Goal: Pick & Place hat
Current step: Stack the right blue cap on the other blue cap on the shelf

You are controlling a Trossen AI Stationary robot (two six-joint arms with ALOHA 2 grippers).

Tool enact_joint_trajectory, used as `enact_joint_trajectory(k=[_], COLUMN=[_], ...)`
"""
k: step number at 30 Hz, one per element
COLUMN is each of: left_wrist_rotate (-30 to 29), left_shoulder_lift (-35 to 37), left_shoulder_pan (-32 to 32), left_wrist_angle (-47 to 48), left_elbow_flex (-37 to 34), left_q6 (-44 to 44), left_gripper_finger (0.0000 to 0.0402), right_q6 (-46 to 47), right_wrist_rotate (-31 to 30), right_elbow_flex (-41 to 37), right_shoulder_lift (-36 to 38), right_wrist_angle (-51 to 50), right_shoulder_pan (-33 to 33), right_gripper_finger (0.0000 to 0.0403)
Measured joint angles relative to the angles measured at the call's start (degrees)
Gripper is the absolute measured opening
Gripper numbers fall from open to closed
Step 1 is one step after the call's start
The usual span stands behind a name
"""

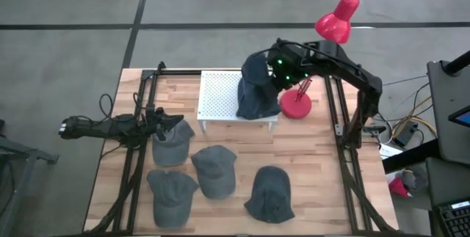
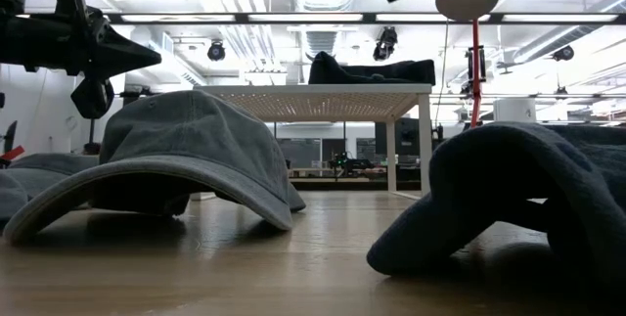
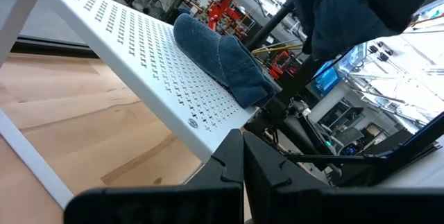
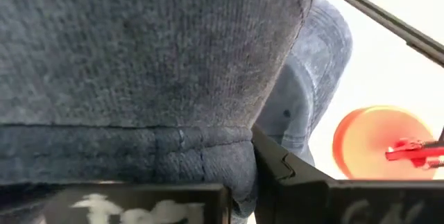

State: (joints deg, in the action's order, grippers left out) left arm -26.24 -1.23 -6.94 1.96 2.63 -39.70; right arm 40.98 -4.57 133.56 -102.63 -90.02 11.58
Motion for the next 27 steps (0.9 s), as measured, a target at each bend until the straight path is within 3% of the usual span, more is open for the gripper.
enact_joint_trajectory(k=[6,27], left_wrist_rotate=[0.0,0.0], left_shoulder_lift=[0.0,0.0], left_shoulder_pan=[0.0,0.0], left_wrist_angle=[0.0,-0.3], left_elbow_flex=[0.0,0.0], left_q6=[-0.1,-2.5], left_gripper_finger=[0.0,0.0], right_q6=[7.3,4.9], right_wrist_rotate=[0.2,4.7], right_elbow_flex=[-0.5,-15.1], right_shoulder_lift=[0.2,-0.3], right_wrist_angle=[0.1,0.0], right_shoulder_pan=[-1.2,7.3], right_gripper_finger=[0.0013,0.0013])
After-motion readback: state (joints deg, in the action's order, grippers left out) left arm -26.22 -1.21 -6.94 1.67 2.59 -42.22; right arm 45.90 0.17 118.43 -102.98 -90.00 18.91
